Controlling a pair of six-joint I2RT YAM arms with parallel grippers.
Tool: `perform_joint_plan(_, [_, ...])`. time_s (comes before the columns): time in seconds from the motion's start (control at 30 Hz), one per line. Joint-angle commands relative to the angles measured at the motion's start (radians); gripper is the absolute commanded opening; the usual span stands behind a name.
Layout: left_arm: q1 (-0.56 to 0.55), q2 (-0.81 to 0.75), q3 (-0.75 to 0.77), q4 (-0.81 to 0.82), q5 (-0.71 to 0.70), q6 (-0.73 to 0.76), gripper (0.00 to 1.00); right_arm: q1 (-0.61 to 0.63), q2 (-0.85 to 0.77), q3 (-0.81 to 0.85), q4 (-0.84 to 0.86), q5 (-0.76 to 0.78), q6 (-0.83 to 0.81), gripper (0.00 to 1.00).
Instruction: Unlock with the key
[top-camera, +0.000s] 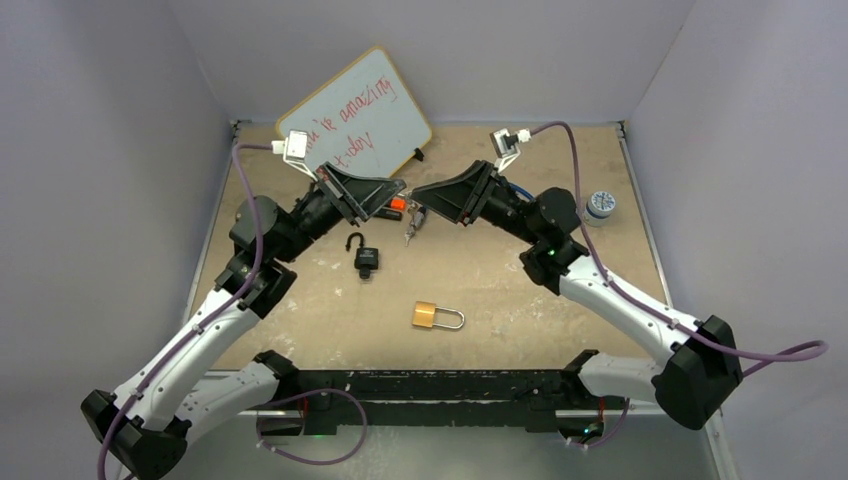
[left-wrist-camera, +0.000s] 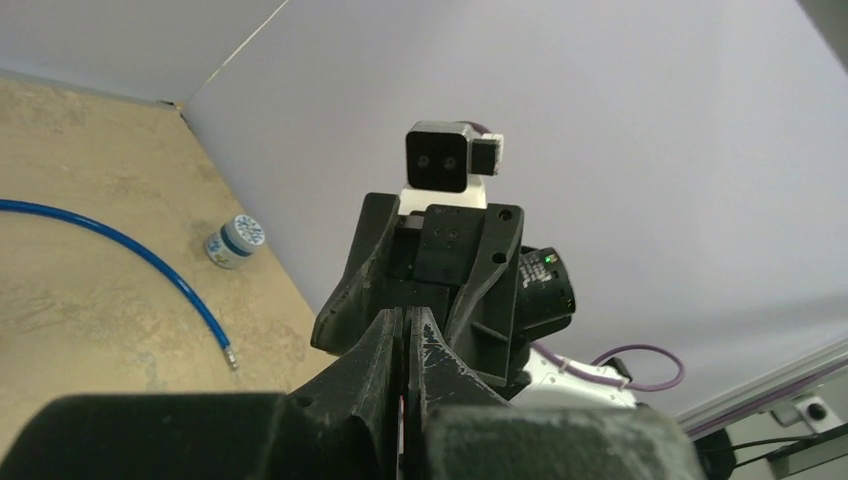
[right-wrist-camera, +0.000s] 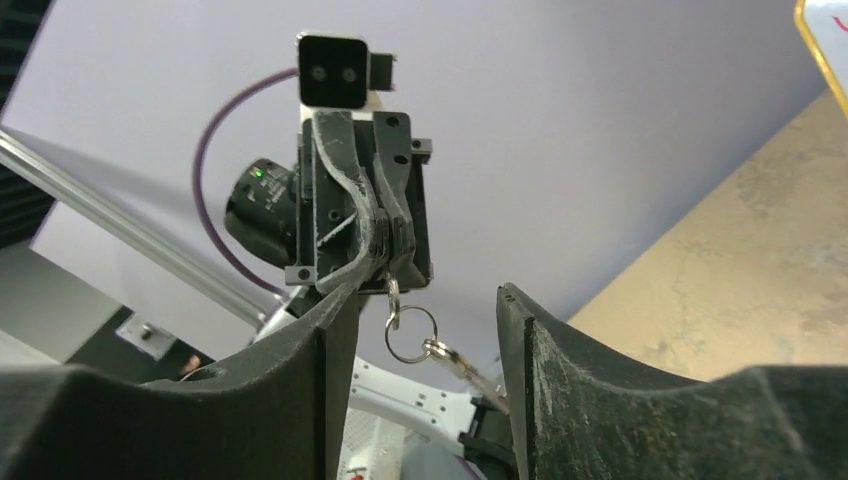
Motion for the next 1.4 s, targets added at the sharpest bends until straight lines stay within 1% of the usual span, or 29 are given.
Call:
perform_joint_plan(0.0, [0.000, -0.020, 0.040, -0.031, 0.030, 0.136, 0.00, -0.018, -0.054, 0.075, -0.085, -0.089, -0.104, 0.55])
perform_joint_plan(0.1, [0.000, -0.004, 0.091, -0.116, 0.094, 0.233, 0.00, -0.027, -0.056, 0.138, -0.189, -0.210, -0.198, 0.55])
perform_joint_plan(0.17, [0.000, 0.011, 0.126, -0.167, 0.154, 0.288, 0.00, -0.027, -0.050, 0.187, -0.298, -0.258, -0.265, 0.54])
perform_joint_plan(0.23, [0.000, 0.026, 0.155, -0.200, 0.200, 0.328, 0.00, -0.027, -0.039, 0.220, -0.355, -0.309, -0.304, 0.51])
perform_joint_plan(0.3, [0.000, 0.033, 0.173, -0.204, 0.244, 0.346, 0.00, -0.027, -0.021, 0.261, -0.419, -0.362, -0.344, 0.46])
perform_joint_plan(0.37, [0.000, 0.043, 0.189, -0.202, 0.281, 0.361, 0.00, -0.028, -0.015, 0.292, -0.519, -0.372, -0.417, 0.46])
perform_joint_plan(0.53, [0.000, 0.050, 0.209, -0.206, 0.312, 0.384, 0.00, -0.027, -0.024, 0.301, -0.582, -0.434, -0.490, 0.44])
perform_joint_plan(0.6, [0.000, 0.054, 0.212, -0.202, 0.323, 0.384, 0.00, -0.027, -0.014, 0.312, -0.597, -0.436, -0.503, 0.39])
perform_joint_plan(0.63, [0.000, 0.055, 0.212, -0.201, 0.327, 0.384, 0.00, -0.027, -0.010, 0.312, -0.599, -0.437, -0.503, 0.34])
perform_joint_plan(0.7, [0.000, 0.057, 0.214, -0.200, 0.334, 0.387, 0.00, -0.027, -0.006, 0.308, -0.594, -0.439, -0.484, 0.17])
perform_joint_plan(0.73, [0.001, 0.058, 0.214, -0.199, 0.340, 0.389, 0.00, -0.028, -0.006, 0.304, -0.586, -0.438, -0.473, 0.11])
perform_joint_plan(0.77, [0.001, 0.059, 0.214, -0.198, 0.345, 0.393, 0.00, -0.028, -0.008, 0.299, -0.576, -0.434, -0.468, 0.10])
perform_joint_plan(0.8, [0.000, 0.060, 0.215, -0.201, 0.347, 0.395, 0.00, -0.028, -0.009, 0.297, -0.569, -0.430, -0.463, 0.10])
perform_joint_plan(0.83, [0.001, 0.060, 0.215, -0.203, 0.348, 0.399, 0.00, -0.027, -0.010, 0.295, -0.563, -0.430, -0.461, 0.17])
perform_joint_plan(0.9, [0.000, 0.062, 0.218, -0.211, 0.350, 0.408, 0.00, -0.027, -0.017, 0.285, -0.550, -0.425, -0.452, 0.33])
perform_joint_plan(0.93, [0.001, 0.063, 0.219, -0.215, 0.351, 0.412, 0.00, -0.027, -0.020, 0.283, -0.546, -0.419, -0.450, 0.37])
perform_joint_plan(1.0, [0.000, 0.066, 0.224, -0.223, 0.356, 0.420, 0.00, -0.028, -0.021, 0.284, -0.553, -0.402, -0.451, 0.39])
perform_joint_plan(1.03, [0.001, 0.068, 0.227, -0.227, 0.358, 0.424, 0.00, -0.028, -0.022, 0.284, -0.556, -0.392, -0.451, 0.37])
perform_joint_plan(1.07, [0.000, 0.070, 0.229, -0.228, 0.361, 0.428, 0.00, -0.028, -0.022, 0.284, -0.556, -0.387, -0.452, 0.33])
perform_joint_plan(1.17, [0.000, 0.072, 0.234, -0.228, 0.364, 0.438, 0.00, -0.029, -0.016, 0.286, -0.554, -0.386, -0.454, 0.13])
perform_joint_plan(1.2, [0.000, 0.072, 0.235, -0.256, 0.364, 0.439, 0.00, -0.027, -0.014, 0.285, -0.554, -0.386, -0.454, 0.09])
perform_joint_plan(1.27, [0.000, 0.074, 0.237, -0.260, 0.365, 0.441, 0.00, -0.027, -0.014, 0.283, -0.554, -0.385, -0.455, 0.00])
perform_joint_plan(1.37, [0.000, 0.074, 0.237, -0.261, 0.363, 0.440, 0.00, -0.027, -0.019, 0.274, -0.555, -0.376, -0.465, 0.00])
